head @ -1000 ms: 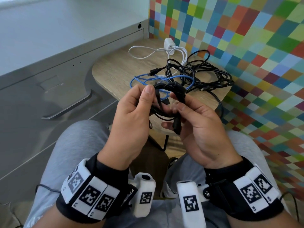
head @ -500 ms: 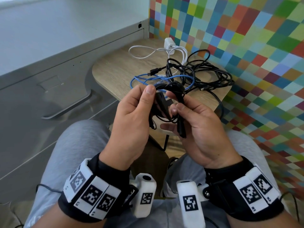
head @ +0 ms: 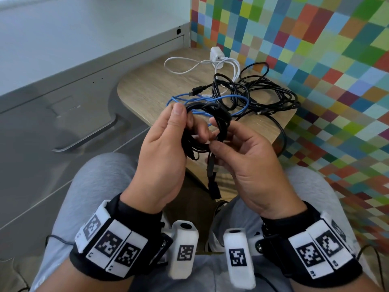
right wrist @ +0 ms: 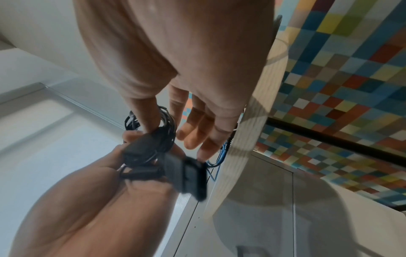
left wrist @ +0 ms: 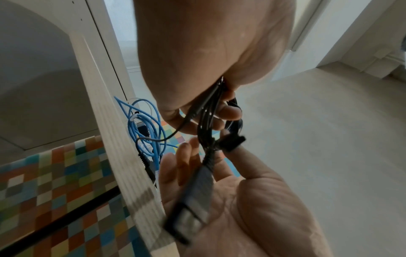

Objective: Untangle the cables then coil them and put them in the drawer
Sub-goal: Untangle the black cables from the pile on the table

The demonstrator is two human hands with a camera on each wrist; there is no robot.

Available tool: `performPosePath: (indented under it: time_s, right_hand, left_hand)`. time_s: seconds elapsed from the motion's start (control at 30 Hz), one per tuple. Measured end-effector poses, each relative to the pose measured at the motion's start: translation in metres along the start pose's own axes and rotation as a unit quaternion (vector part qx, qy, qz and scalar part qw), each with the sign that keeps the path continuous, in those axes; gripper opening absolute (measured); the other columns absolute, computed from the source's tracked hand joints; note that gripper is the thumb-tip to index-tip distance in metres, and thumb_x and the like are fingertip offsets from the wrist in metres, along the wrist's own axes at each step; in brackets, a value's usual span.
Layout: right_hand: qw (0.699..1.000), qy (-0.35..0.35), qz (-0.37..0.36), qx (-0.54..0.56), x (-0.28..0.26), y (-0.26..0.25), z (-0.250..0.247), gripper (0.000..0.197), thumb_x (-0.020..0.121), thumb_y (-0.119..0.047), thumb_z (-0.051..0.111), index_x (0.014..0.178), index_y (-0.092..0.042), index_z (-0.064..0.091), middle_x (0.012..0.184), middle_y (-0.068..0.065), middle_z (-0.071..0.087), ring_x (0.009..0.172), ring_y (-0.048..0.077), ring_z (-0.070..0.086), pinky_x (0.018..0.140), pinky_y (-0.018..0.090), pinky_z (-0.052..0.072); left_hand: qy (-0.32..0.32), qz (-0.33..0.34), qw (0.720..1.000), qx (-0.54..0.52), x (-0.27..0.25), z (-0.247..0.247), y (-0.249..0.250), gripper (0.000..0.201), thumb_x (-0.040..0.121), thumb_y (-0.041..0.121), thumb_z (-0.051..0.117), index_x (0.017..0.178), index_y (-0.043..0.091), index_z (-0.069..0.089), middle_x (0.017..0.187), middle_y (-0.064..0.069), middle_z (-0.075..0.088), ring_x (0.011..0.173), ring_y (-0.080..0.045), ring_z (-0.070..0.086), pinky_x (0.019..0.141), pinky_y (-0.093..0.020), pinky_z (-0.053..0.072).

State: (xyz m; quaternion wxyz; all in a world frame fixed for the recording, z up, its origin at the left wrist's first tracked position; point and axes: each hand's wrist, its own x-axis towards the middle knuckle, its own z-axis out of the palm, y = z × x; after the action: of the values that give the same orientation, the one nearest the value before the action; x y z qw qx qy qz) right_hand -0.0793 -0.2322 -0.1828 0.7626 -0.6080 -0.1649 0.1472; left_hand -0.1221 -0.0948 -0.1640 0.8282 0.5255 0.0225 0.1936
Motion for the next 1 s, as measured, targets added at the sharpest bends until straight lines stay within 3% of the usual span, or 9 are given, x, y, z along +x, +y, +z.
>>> performPosePath:
  time_s: [0.13,0.27,0.37,0.47,0.57,0.63,0.7,0.83,1.0]
  right_hand:
    - [1.000,-0.012,0.002,0.017,-0.0013,-0.0014,-0.0006,0.027,0.081,-0.010,0.076,0.103,-0.025,0.078,0.103,0.011,0.075,0.100,0.026,0.069,0.089,0.045,0.057]
    - [0.998,-0.010,-0.045,-0.040,-0.0028,-0.0036,-0.0009,0.027,0.084,0.003,0.078,0.098,-0.020,0.073,0.094,0.002,0.073,0.090,0.018,0.066,0.085,0.032,0.058]
    - [0.995,0.011,-0.074,-0.071,-0.0035,-0.0027,-0.0010,0.028,0.084,-0.003,0.080,0.095,-0.028,0.074,0.093,0.001,0.074,0.089,0.016,0.068,0.087,0.034,0.058]
    - [0.996,0.027,-0.066,-0.060,-0.0035,-0.0026,-0.0005,0.021,0.081,-0.015,0.083,0.092,-0.032,0.076,0.090,0.001,0.073,0.087,0.017,0.068,0.085,0.038,0.057]
    - [0.998,0.025,-0.049,-0.043,-0.0029,-0.0039,-0.0004,0.019,0.081,-0.019,0.080,0.093,-0.033,0.077,0.095,0.005,0.075,0.090,0.018,0.069,0.077,0.034,0.056]
    - [0.999,0.005,-0.039,-0.028,-0.0035,-0.0044,0.0000,0.020,0.085,-0.019,0.076,0.095,-0.036,0.077,0.101,0.004,0.077,0.097,0.017,0.072,0.076,0.031,0.057]
    - [0.999,-0.011,-0.032,-0.006,-0.0044,-0.0044,0.0002,0.023,0.087,-0.017,0.072,0.095,-0.038,0.078,0.102,-0.001,0.077,0.100,0.015,0.072,0.076,0.030,0.058]
    - [0.999,-0.013,-0.018,0.025,-0.0040,-0.0021,-0.0009,0.021,0.088,-0.015,0.071,0.099,-0.032,0.077,0.105,-0.001,0.076,0.103,0.018,0.070,0.081,0.042,0.057]
    - [0.998,-0.015,-0.010,0.055,-0.0047,-0.0035,-0.0023,0.019,0.093,-0.015,0.062,0.107,-0.019,0.074,0.110,0.005,0.074,0.106,0.023,0.069,0.080,0.039,0.057]
  left_hand:
    - [0.003,-0.014,1.000,-0.026,0.0001,-0.0009,0.0016,0.035,0.111,0.025,0.032,0.082,0.011,0.048,0.072,-0.009,0.057,0.077,-0.026,0.055,0.090,-0.050,0.046]
    - [-0.001,-0.011,1.000,-0.010,-0.0008,0.0012,0.0003,0.033,0.108,0.026,0.035,0.083,0.010,0.047,0.075,-0.012,0.057,0.083,-0.033,0.054,0.092,-0.047,0.050]
    - [-0.005,-0.015,1.000,-0.006,-0.0017,0.0031,-0.0006,0.031,0.107,0.028,0.036,0.083,0.009,0.046,0.078,-0.015,0.057,0.088,-0.038,0.051,0.089,-0.043,0.049]
    - [-0.009,-0.022,1.000,-0.008,-0.0023,0.0037,-0.0004,0.031,0.107,0.029,0.036,0.084,0.009,0.046,0.079,-0.015,0.058,0.087,-0.037,0.052,0.089,-0.052,0.046]
    - [-0.012,-0.022,1.000,-0.014,-0.0027,0.0037,0.0011,0.034,0.107,0.028,0.035,0.083,0.011,0.051,0.080,-0.015,0.060,0.086,-0.035,0.055,0.090,-0.052,0.050]
    - [-0.022,-0.025,0.999,-0.020,-0.0027,0.0040,0.0020,0.040,0.107,0.028,0.035,0.078,0.015,0.059,0.081,-0.014,0.062,0.089,-0.036,0.057,0.094,-0.062,0.046]
    - [-0.029,-0.030,0.999,-0.031,-0.0025,0.0039,0.0027,0.045,0.107,0.028,0.035,0.074,0.020,0.064,0.081,-0.013,0.064,0.090,-0.035,0.060,0.099,-0.065,0.044]
    - [-0.030,-0.027,0.998,-0.048,-0.0027,0.0023,0.0024,0.044,0.108,0.027,0.036,0.075,0.018,0.064,0.082,-0.015,0.065,0.095,-0.035,0.064,0.105,-0.068,0.041]
    - [-0.020,-0.037,0.997,-0.065,-0.0019,-0.0006,0.0035,0.035,0.109,0.028,0.035,0.085,0.010,0.053,0.081,-0.015,0.062,0.092,-0.032,0.064,0.096,-0.052,0.050]
